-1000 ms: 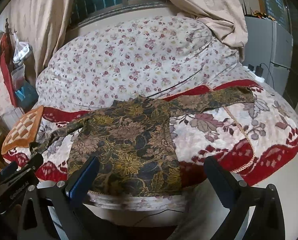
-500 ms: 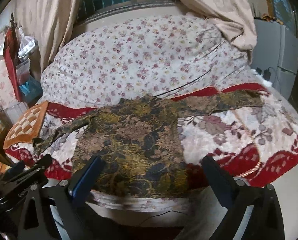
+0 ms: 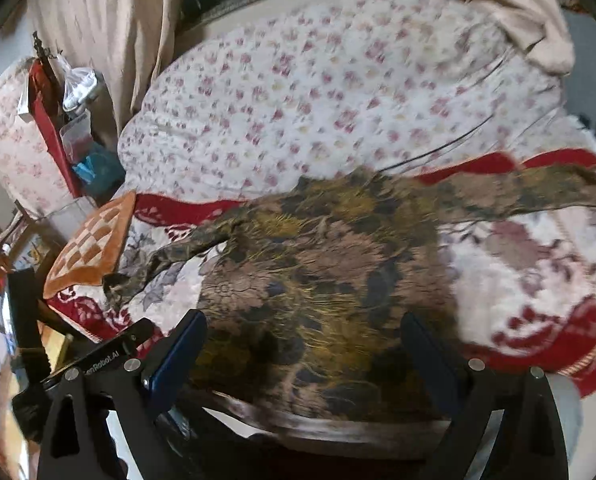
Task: Fold small clothes
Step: 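Grasp the sleeve cuff with the left gripper and lift it toward the shirt body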
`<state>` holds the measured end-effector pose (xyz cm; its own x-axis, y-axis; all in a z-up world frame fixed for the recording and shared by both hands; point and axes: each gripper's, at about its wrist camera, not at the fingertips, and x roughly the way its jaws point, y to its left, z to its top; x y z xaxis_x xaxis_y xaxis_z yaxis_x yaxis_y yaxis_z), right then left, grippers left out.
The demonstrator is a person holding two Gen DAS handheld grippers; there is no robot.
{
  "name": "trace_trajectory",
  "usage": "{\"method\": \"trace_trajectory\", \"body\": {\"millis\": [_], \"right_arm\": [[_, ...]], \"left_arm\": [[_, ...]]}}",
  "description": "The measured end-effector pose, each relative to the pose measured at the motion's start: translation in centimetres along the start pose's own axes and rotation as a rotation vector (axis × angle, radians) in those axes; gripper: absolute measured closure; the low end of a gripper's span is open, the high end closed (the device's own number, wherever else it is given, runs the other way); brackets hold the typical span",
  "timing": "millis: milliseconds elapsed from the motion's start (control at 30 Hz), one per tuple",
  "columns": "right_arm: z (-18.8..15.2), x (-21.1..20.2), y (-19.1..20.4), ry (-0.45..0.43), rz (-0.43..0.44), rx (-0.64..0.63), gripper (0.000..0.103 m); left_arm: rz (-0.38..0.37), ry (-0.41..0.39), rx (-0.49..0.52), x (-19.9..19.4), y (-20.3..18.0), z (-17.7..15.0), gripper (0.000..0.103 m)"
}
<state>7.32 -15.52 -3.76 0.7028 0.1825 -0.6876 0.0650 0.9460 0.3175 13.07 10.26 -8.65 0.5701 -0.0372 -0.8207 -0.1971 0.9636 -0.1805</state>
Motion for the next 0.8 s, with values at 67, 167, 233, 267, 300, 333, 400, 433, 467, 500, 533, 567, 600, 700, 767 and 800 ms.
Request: {"method": "trace_trajectory", "body": {"millis": [67,167,233,267,300,333,400,433,467,500,533,567,600,700,767,800], "right_arm": [[1.6,2.8,0.9,0.034,0.033,-0.004,0.006],[3.7,6.5,3.2,0.059,0.044,-0.079,0.006],[5.3,9.9,5.3,0.096,0.075,-0.118,0.006],[5.9,11.2,6.1,0.119,0.098,-0.134,0.006],[6.5,12.7,7.0,0.143,0.136,-0.157,0.006],[7.0,14.2,8.0,0.160,0.162,-0.176,0.006],[7.8,17.5,9.9,0.185,0.178,-0.196,0.010],[8.0,19.0,10.6,0.203,0.192,-0.194,0.012],[8.1,20.1,11.0,0.220,0.203,-0.191,0.016],[8.2,21.2,11.4,0.236,0.209,-0.186,0.018],[8.4,22.8,11.9,0.253,0.214,-0.179,0.020],[8.5,23.7,12.1,0.262,0.221,-0.173,0.024],[8.5,24.5,12.3,0.273,0.228,-0.169,0.027],[8.7,27.5,13.9,0.317,0.257,-0.184,0.033],[8.6,29.4,15.3,0.353,0.274,-0.199,0.041],[8.4,30.4,16.0,0.372,0.286,-0.207,0.047]], "left_arm": [[0.003,0.019,-0.047,1.8,1.4,1.8,0.010],[0.001,0.057,-0.153,4.9,4.5,4.6,0.010],[0.010,0.092,-0.237,7.3,7.2,6.4,0.010],[0.012,0.105,-0.278,8.4,8.5,7.1,0.010],[0.023,0.130,-0.330,9.9,10.3,7.9,0.010],[0.032,0.144,-0.371,10.8,11.6,8.3,0.010],[0.043,0.147,-0.459,12.8,14.7,9.5,0.010],[0.052,0.162,-0.488,13.5,15.9,9.7,0.010],[0.043,0.175,-0.523,14.4,17.1,10.1,0.010],[0.043,0.181,-0.552,15.1,18.2,10.4,0.010],[0.052,0.193,-0.586,15.9,19.4,10.8,0.010],[0.047,0.202,-0.622,16.8,20.5,11.1,0.010],[0.036,0.201,-0.643,17.4,21.3,11.4,0.010],[0.015,0.205,-0.711,19.4,23.6,12.2,0.010],[-0.012,0.218,-0.791,20.9,25.4,12.5,0.010],[-0.012,0.211,-0.821,21.1,26.2,12.5,0.010]]}}
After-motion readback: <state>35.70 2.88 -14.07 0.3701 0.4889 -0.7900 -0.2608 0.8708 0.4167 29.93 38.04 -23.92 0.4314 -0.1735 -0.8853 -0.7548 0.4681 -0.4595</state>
